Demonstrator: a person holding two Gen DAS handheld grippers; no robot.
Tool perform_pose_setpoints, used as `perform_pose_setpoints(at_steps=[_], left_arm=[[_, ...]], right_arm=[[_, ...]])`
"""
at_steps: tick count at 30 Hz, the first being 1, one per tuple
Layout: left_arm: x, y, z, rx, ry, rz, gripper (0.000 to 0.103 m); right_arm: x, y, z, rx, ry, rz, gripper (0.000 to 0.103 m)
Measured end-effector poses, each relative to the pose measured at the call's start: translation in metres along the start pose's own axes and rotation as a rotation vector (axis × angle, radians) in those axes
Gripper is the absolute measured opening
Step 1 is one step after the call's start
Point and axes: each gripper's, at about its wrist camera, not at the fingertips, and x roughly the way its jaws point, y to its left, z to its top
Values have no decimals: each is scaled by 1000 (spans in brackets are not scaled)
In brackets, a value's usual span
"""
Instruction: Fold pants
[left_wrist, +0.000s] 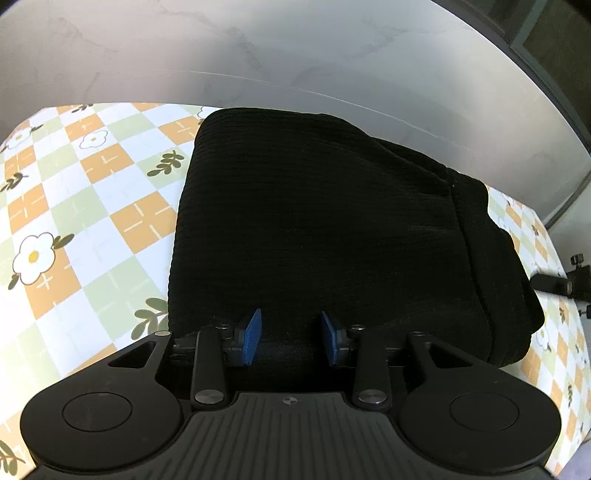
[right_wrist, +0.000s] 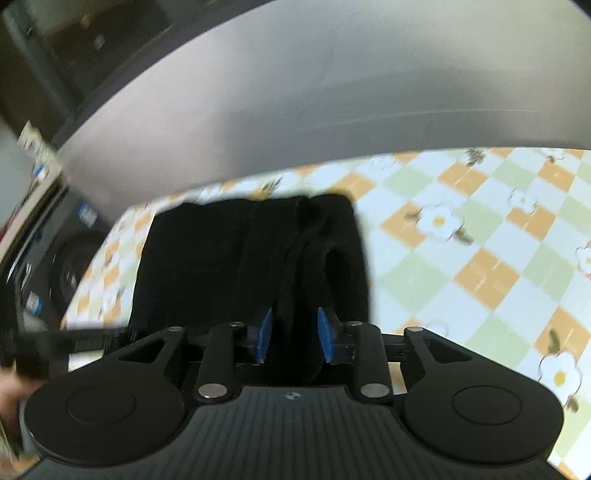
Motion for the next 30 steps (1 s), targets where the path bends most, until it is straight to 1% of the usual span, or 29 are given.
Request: perform_pose_setpoints(at_steps=[2, 4, 5, 7, 9, 12, 13, 14, 15, 16, 17, 20, 21, 22, 24, 26, 27, 29, 30], left_arm=[[-2, -1, 1, 0, -5, 5, 37], [-2, -1, 0, -3, -12, 12, 37], [-1, -6, 0, -5, -13, 15, 37], [-3, -8, -2, -13, -16, 19, 37], [-4, -7, -3, -19, -17, 20, 37], [-4, -6, -5, -28, -21, 21, 37], [-4, -6, -5, -29, -22, 23, 37], [-4, -6, -5, -30, -24, 24, 37], [-5, -7, -5, -31, -25, 26, 37], [-6, -7, -5, -34, -27, 26, 37], [-7, -8, -5, -39, -27, 22, 37], [-9, -12, -4, -34, -27, 6, 37], [-8, -14, -3, -29, -27, 9, 37], [-6, -17, -2, -26, -25, 19, 37], [-2, -23, -1, -18, -20, 37, 37], [1, -31, -1, 12, -20, 55, 37], [2, -36, -2, 31, -20, 70, 37], [3, -39, -3, 42, -22, 86, 37], [3, -39, -3, 36, -22, 86, 37]], right_arm=[[4, -10, 12, 48, -27, -22, 32], [15, -19, 24, 82, -32, -56, 32], [21, -22, 29, 93, -23, -56, 32], [36, -24, 35, 98, 26, -34, 32], [45, -21, 35, 81, 58, -22, 32], [57, -16, 33, 43, 98, -47, 31], [61, -19, 32, 59, 100, -53, 20], [63, -22, 31, 80, 104, -47, 18], [64, -22, 32, 90, 98, -50, 10], [62, -17, 35, 59, 74, -61, 6], [57, -10, 39, 13, 40, -63, 5], [42, 15, 56, -133, -69, -47, 4], [43, 20, 62, -174, -92, -48, 4], [49, 20, 67, -194, -96, -53, 4], [68, 13, 71, -197, -65, -72, 4], [89, 1, 66, -191, -24, -114, 4], [96, -6, 61, -177, -4, -121, 5], [98, -19, 54, -132, 17, -102, 7], [93, -23, 53, -105, 17, -88, 11]])
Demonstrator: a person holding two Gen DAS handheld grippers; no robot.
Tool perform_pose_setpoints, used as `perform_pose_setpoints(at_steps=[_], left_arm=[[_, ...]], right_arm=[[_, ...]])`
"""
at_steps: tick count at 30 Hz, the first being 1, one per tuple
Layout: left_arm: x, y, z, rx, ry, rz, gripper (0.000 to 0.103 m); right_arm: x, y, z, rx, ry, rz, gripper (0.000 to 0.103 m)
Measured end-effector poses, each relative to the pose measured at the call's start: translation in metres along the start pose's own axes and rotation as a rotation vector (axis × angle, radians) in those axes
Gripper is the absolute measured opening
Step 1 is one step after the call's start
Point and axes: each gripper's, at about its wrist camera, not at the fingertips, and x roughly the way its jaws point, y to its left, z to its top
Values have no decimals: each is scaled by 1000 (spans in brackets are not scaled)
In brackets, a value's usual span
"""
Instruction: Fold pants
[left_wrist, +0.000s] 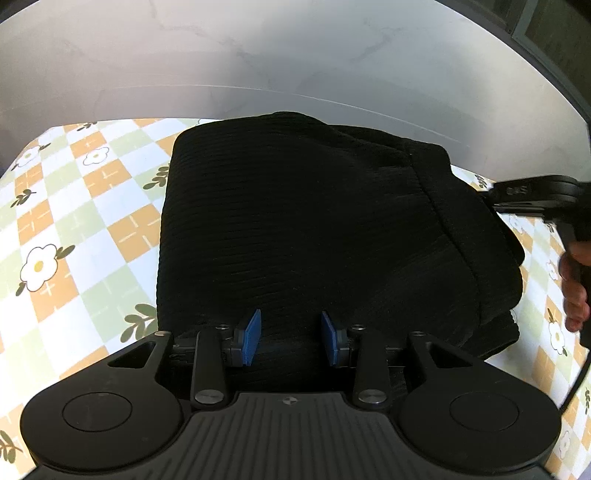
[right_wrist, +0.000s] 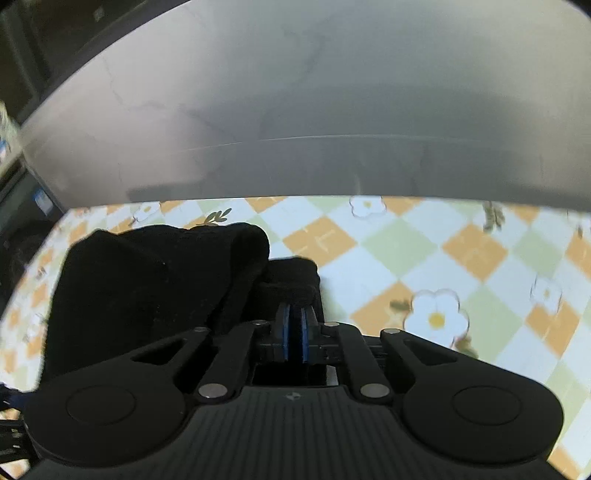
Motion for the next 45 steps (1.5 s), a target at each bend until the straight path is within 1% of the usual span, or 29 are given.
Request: perform_pose_setpoints(at_steps=[1, 3, 7, 8, 9, 10, 11, 13, 14, 16, 17, 18, 19, 20, 21, 23, 25, 28, 31, 34, 35, 36, 37, 38, 41, 42, 43, 44, 45], left_arm=[[0, 1, 0, -11, 0, -3, 37], [1, 2, 1, -32, 4, -7, 37], [2, 1, 3, -51, 7, -9, 40], [5, 3, 2, -52, 7, -9, 41], [5, 4, 2, -52, 7, -8, 41], [5, 4, 2, -53, 8, -8, 41], [5, 4, 2, -54, 8, -9, 41], [5, 6, 2, -58, 8, -13, 41], [3, 6, 1, -58, 8, -14, 41], [3, 7, 1, -55, 8, -17, 41], [3, 8, 1, -56, 9, -19, 41], [3, 9, 1, -60, 9, -22, 41], [4, 11, 1, -62, 11, -25, 41], [4, 12, 2, -67, 13, -30, 41], [4, 15, 2, -74, 16, -36, 41], [4, 22, 6, -105, 24, -57, 41], [1, 31, 10, -152, 26, -88, 40], [-8, 40, 17, -182, -3, -109, 40], [-11, 43, 21, -163, -29, -105, 40], [3, 42, 17, -143, 28, -116, 40], [9, 39, 14, -124, 50, -119, 41], [11, 35, 12, -87, 46, -100, 41], [11, 28, 10, -37, 35, -79, 43], [11, 24, 9, -13, 35, -73, 49], [11, 16, 6, 27, 33, -53, 51], [11, 15, 5, 31, 32, -49, 51], [10, 15, 4, 32, 31, -47, 51], [10, 14, 4, 31, 30, -45, 51], [9, 13, 4, 29, 29, -44, 51]], right_arm=[[-6, -4, -1, 24, 3, -2, 19], [-21, -9, 1, 44, -15, -12, 26], [-51, -7, 7, 43, -65, 16, 28], [-54, -2, 8, 24, -60, 38, 29], [-55, 3, 10, 7, -47, 59, 34], [-52, 9, 12, -2, -32, 77, 38], [-46, 16, 17, -11, -12, 92, 39], [-31, 25, 19, -28, 35, 101, 48], [-25, 28, 17, -35, 59, 93, 49], [-14, 30, 14, -29, 89, 82, 49], [-11, 30, 13, -9, 105, 104, 47], [-12, 32, 12, 9, 112, 121, 35], [-18, 37, 12, 1, 95, 123, 16], [-25, 42, 13, -18, 76, 125, 14], [-34, 47, 14, -26, 57, 149, 10], [-56, 53, 15, -34, 17, 177, 9], [-74, 54, 11, -33, -15, 182, 9], [-81, 45, -2, 2, -1, 171, 9], [-71, 28, -23, 78, 43, 143, 9], [-54, 10, -39, 169, 77, 93, 10], [-53, 5, -43, 177, 78, 83, 11], [-47, 3, -46, 176, 78, 72, 13], [-43, 3, -47, 182, 72, 62, 14], [-41, 4, -47, 183, 65, 54, 15], [-42, 14, -40, 135, 61, 13, 21], [-47, 18, -38, 116, 51, 0, 34], [-53, 22, -37, 97, 39, -27, 56], [-59, 26, -36, 77, 22, -51, 66], [-65, 30, -35, 56, 0, -58, 81]])
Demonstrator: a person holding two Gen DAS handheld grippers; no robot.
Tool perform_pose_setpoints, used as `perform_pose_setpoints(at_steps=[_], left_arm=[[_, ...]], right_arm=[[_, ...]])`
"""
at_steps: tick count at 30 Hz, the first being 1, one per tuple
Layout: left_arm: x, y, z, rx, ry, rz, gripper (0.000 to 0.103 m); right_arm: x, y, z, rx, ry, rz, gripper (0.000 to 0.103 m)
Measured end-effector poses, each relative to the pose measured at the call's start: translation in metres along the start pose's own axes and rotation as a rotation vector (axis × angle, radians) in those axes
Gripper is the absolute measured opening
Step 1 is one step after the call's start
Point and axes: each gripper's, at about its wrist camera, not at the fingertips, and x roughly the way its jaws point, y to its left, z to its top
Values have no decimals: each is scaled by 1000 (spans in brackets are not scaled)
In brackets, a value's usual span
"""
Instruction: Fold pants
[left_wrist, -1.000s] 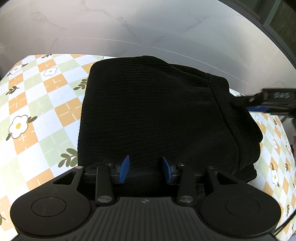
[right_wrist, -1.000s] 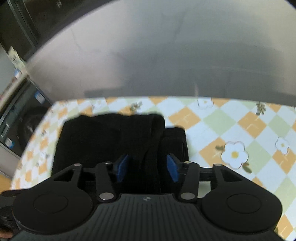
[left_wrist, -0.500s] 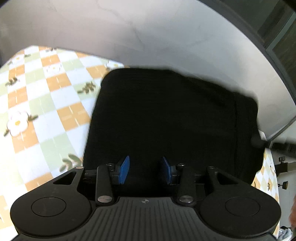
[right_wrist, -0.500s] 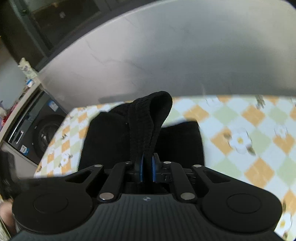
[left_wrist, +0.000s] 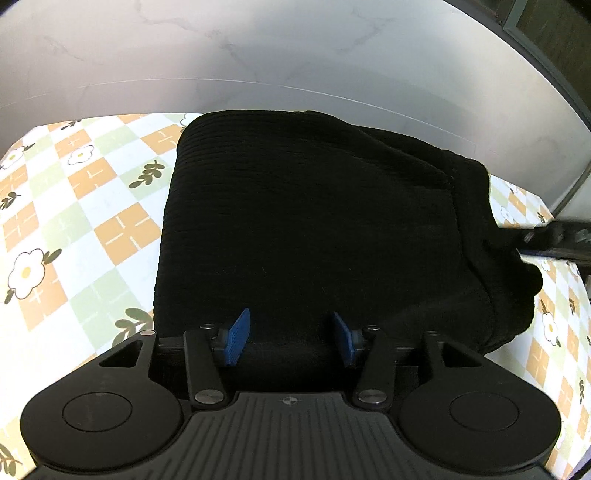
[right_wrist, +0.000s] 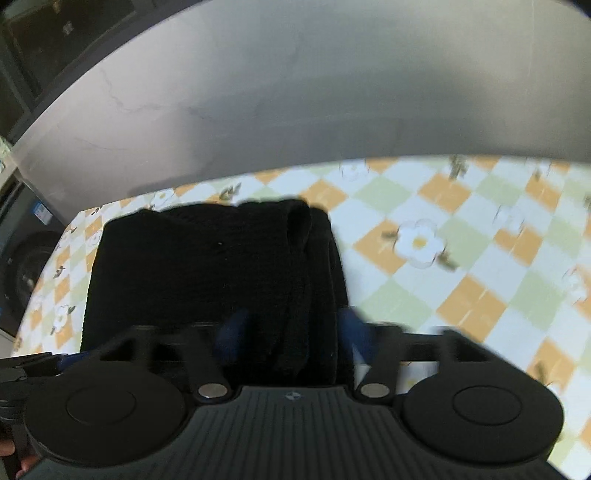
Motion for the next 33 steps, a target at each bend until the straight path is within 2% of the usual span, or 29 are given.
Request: perform_pose_setpoints(at_steps=[1, 2, 5, 8, 10, 12, 14, 15, 19, 22, 25, 29, 33], left_arm=[[-1, -1, -1, -3, -2, 2, 51], [-1, -2, -2, -4, -3, 4, 51], [3, -9, -1, 25, -11, 23, 51], [4, -16, -2, 58, -20, 36, 51], [5, -11, 1, 48, -16, 15, 51], [4, 6, 7, -19, -6, -55, 51], [1, 36, 16, -146, -2, -154, 50], [-2, 48, 20, -189, -14, -178, 50], [-7, 95, 36, -287, -70, -166, 53], [6, 116, 42, -341, -46, -217, 63], [23, 124, 43, -347, -21, -242, 74], [43, 125, 41, -340, 18, -278, 75], [56, 120, 38, -330, 46, -296, 75]], right_arm=[[-5, 2, 0, -18, -18, 9, 86], [-5, 6, 0, -34, -18, 17, 87], [10, 14, -4, -86, 41, 5, 89], [33, 8, -9, -74, 88, -8, 90], [45, -3, -11, -54, 94, 3, 99], [53, -13, -14, -47, 99, 32, 100], [57, -21, -15, -28, 111, 74, 100], [60, -24, -15, -21, 116, 94, 100], [68, -29, -14, -16, 136, 143, 98], [74, -32, -13, -7, 147, 165, 99], [76, -31, -13, -13, 148, 174, 98], [75, -28, -14, -9, 141, 181, 94], [69, -27, -16, 15, 136, 199, 85]])
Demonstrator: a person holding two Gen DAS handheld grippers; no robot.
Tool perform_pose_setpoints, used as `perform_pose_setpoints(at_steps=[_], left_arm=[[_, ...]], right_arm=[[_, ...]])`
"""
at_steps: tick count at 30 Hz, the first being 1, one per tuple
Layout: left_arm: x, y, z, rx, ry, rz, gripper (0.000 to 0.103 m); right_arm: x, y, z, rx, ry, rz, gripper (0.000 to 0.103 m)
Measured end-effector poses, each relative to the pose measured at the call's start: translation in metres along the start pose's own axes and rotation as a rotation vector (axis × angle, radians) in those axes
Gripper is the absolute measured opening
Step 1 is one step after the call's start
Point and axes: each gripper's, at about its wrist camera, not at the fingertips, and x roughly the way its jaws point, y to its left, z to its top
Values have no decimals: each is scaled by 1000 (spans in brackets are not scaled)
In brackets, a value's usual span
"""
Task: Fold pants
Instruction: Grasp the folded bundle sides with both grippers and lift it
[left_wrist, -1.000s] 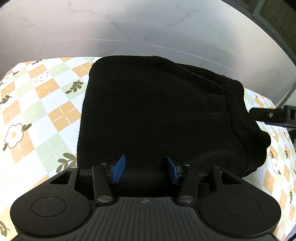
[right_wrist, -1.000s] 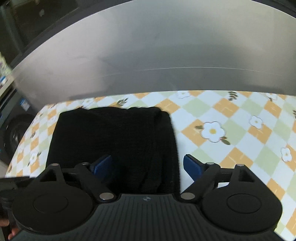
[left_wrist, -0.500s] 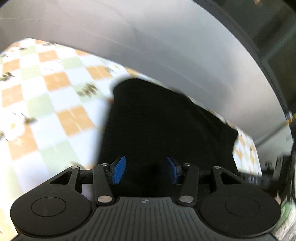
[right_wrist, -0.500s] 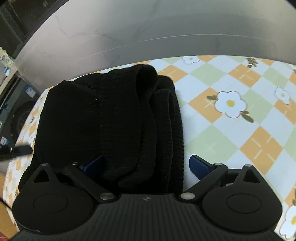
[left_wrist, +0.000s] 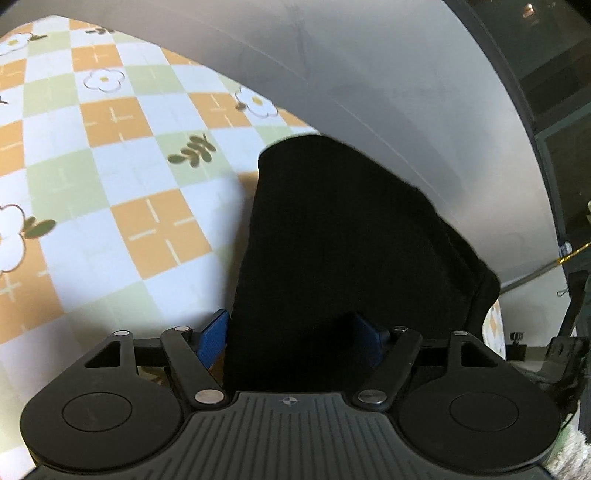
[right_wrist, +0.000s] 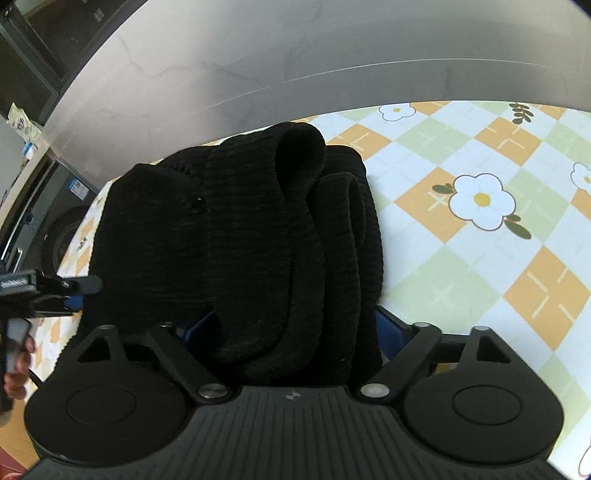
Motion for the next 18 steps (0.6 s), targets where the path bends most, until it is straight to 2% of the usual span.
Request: perform_pose_setpoints(at_steps=[3, 12, 15, 18], left_arm=[[8, 5, -2, -11, 9, -12, 78], [-4, 6, -18, 93, 79, -4, 80], [-18, 14, -32, 112, 109, -24, 75], [-28, 27, -45, 88, 131, -64, 69]], right_arm=[[-2, 2, -1, 16, 1, 3, 81], [-11, 21, -23, 43, 17, 11, 79], [-17, 33, -38, 32, 28, 3, 79], [-19, 38, -46, 18, 20, -19, 85]])
